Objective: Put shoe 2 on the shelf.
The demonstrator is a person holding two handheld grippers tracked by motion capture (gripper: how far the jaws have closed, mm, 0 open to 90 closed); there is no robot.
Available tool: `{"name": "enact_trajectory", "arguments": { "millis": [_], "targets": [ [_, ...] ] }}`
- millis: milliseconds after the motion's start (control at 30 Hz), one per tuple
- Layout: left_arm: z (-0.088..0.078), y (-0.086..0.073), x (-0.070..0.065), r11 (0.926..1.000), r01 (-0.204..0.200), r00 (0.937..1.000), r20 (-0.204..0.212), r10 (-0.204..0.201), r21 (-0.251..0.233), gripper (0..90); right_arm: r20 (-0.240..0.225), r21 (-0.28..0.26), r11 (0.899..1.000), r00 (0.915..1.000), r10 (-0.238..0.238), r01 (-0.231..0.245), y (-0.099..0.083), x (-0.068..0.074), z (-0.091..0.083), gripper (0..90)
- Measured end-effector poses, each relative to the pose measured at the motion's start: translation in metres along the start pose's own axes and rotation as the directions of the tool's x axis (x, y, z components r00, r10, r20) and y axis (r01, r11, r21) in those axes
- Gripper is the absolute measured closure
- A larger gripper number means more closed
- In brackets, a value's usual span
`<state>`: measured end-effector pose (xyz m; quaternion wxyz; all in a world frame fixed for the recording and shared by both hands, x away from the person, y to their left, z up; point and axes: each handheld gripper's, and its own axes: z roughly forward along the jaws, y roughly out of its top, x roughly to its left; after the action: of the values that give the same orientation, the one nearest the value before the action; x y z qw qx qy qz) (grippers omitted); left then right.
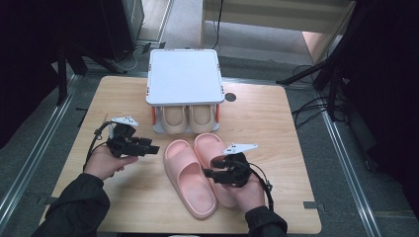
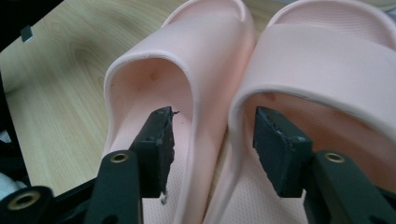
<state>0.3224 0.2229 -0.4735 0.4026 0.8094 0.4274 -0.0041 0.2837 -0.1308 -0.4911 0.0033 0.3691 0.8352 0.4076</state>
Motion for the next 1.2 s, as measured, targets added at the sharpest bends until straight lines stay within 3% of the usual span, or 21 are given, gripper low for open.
{"name": "enact_trajectory", "arguments": {
  "millis": [333, 467, 700, 933, 1200],
  "targets": [
    [-0.001, 0.000, -0.001, 1.0000, 0.000, 1.0000, 0.000, 0.000, -0.006, 44.1, 0.082, 0.018, 1.000, 0.9964, -0.020, 0.019, 0.002, 0.008, 0.029, 44.8],
    [-0.004, -0.001, -0.001, 0.9998, 0.000, 1.0000, -0.002, 0.000, -0.021, 44.1, 0.093, 0.020, 1.000, 0.9956, -0.001, -0.001, 0.003, 0.007, 0.036, 44.6],
    [-0.010, -0.005, 0.001, 0.9995, 0.004, 0.9999, -0.016, -0.004, -0.032, 41.8, 0.121, 0.013, 1.000, 0.9927, 0.004, -0.006, 0.006, 0.008, 0.045, 45.2],
    [-0.018, -0.013, 0.005, 0.9984, 0.033, 0.9988, -0.034, -0.035, -0.047, 40.5, 0.134, 0.008, 1.000, 0.9910, 0.007, -0.008, 0.007, 0.006, 0.048, 49.5],
    [-0.025, -0.020, 0.007, 0.9977, 0.043, 0.9976, -0.052, -0.045, -0.053, 40.2, 0.162, 0.024, 1.000, 0.9865, -0.021, 0.017, 0.010, 0.007, 0.051, 54.2]
  ]
}}
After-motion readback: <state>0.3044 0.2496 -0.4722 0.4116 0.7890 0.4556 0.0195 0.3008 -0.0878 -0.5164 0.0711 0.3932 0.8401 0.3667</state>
